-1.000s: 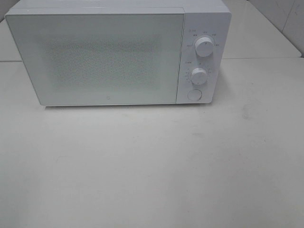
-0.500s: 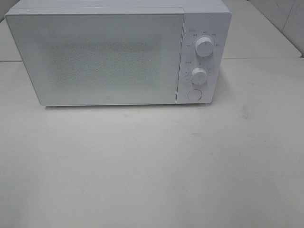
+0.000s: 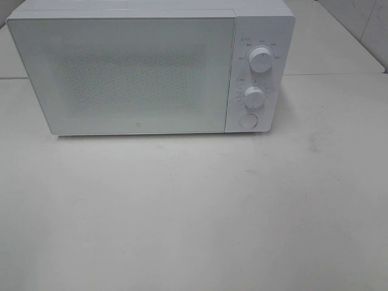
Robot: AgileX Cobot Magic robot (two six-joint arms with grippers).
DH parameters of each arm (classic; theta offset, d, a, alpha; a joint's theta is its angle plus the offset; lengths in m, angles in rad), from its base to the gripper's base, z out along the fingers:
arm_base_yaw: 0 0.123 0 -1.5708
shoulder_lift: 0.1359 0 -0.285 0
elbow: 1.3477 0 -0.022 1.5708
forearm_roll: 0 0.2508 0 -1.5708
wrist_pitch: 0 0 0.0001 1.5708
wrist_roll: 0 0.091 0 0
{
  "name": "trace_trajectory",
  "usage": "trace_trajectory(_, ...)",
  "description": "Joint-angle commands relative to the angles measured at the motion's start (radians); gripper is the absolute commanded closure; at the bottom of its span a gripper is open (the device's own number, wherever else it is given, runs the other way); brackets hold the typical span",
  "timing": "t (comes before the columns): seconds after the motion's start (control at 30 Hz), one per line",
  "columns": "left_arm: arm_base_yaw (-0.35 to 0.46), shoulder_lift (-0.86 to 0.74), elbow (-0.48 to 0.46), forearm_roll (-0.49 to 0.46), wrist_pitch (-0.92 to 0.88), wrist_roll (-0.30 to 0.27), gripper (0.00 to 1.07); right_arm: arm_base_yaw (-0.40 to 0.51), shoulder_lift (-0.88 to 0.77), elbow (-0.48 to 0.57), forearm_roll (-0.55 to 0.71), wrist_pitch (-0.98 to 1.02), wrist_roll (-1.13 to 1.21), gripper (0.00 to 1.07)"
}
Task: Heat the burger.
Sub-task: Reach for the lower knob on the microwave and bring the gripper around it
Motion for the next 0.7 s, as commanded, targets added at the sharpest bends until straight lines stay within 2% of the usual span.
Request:
trace_trajectory(0.03,0.004,-0.027,0.004,-0.005,-0.009,-0.007,0.05,-0.007,-0.015,-0.026,-0.006,-0.084,-0.012,0.31)
trace_trajectory(0.3,0.004,-0.027,0.004,-0.005,-0.009,-0.007,0.05,-0.007,0.061,-0.026,-0.007,-0.135,-0.012,0.31)
trace_trajectory(0.7,0.004,-0.027,0.004,-0.005,-0.009,-0.007,0.05,-0.007,0.366,-0.018,-0.005,-0.37,-0.012,0.31)
